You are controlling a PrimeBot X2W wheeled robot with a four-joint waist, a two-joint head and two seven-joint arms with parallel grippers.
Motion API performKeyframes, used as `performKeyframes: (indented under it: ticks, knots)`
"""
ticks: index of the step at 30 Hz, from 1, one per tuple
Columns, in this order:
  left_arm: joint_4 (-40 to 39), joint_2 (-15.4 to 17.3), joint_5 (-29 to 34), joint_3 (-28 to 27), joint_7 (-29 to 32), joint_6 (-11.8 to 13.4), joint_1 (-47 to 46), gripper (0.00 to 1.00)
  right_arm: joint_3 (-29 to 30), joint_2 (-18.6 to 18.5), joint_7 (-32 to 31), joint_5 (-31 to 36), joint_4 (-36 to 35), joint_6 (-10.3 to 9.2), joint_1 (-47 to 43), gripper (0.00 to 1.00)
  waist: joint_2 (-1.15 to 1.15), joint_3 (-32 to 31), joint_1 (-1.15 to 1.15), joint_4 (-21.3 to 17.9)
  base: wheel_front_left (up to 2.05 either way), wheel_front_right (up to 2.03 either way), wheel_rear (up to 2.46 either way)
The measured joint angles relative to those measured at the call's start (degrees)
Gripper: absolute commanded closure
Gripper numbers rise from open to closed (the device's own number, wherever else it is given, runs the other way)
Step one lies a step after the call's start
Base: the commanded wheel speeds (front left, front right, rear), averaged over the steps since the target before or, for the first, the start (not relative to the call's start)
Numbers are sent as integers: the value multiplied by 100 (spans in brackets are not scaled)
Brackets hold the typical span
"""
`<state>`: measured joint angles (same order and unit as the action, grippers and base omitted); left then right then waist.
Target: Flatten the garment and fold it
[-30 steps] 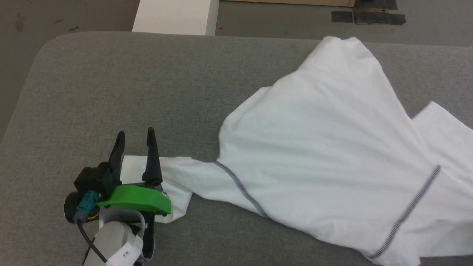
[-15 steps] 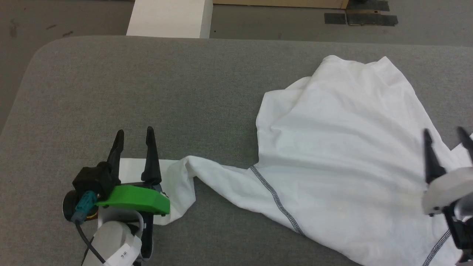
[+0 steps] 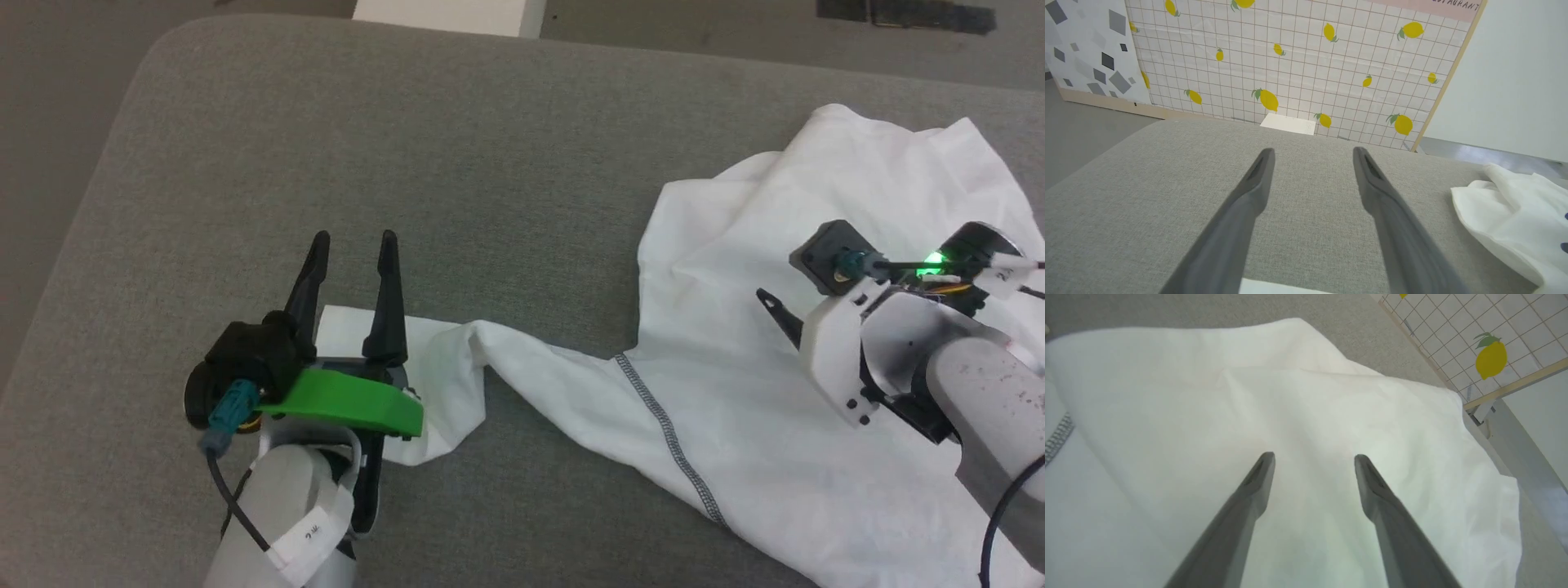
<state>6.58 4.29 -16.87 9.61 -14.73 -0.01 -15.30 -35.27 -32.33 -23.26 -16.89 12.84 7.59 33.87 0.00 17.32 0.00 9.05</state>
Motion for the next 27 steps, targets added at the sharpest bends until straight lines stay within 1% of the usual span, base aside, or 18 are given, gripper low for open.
performKeyframes:
  ticks: [3, 4, 5, 6, 8, 10, 13, 16, 18, 20, 24, 27]
  knots:
    - [-11, -62, -2, 40, 0, -3, -56, 0, -601, -174, -411, -339, 281, 0, 389, 0, 0, 113, 0, 166, 0, 0, 0]
    - [-16, -69, -2, 45, 0, -4, -68, 0, -757, -224, -564, -497, 367, 0, 499, 15, 0, 160, 0, 216, 0, 0, 0]
    - [-19, -74, -3, 54, 0, -13, -74, 0, -905, -291, -708, -606, 420, 0, 621, 52, 0, 209, 0, 263, 0, 0, 0]
    - [-18, -81, -8, 65, 0, -25, -79, 0, -1002, -348, -815, -704, 435, 0, 734, 65, 0, 250, 0, 299, 0, 0, 0]
    - [-11, -94, -21, 82, 0, -44, -98, 0, -1155, -439, -1062, -950, 472, 2, 993, 100, 0, 350, 0, 381, 0, 0, 0]
    - [-9, -101, -21, 92, 0, -45, -120, 0, -1261, -501, -1144, -1125, 466, 2, 1161, 100, 0, 430, 0, 443, 0, 0, 0]
    - [-20, -107, -26, 93, 0, -45, -150, 0, -1276, -587, -1033, -1305, 485, 2, 1372, 100, 0, 555, 0, 516, 0, 0, 0]
    - [-48, -110, -27, 84, 0, -45, -169, 0, -1054, -630, -821, -1281, 671, 2, 1606, 100, 0, 662, 0, 558, 0, 0, 0]
    - [-69, -112, -37, 85, 0, -45, -185, 0, -745, -649, -713, -1199, 921, 2, 1770, 100, 0, 718, 1, 571, 0, 0, 0]
    - [-93, -114, -49, 101, 0, -44, -197, 0, -249, -656, -569, -1028, 1290, 2, 1970, 100, 0, 772, 1, 579, 0, 0, 0]
    - [-122, -120, -85, 196, 0, -43, -267, 0, 791, -637, -339, -419, 2094, 2, 2309, 100, 0, 855, 1, 615, 0, 0, 0]
    - [-136, -126, -146, 265, 0, -38, -309, 0, 1423, -543, -234, 140, 2551, 1, 2412, 100, 0, 908, 1, 672, 0, 0, 0]
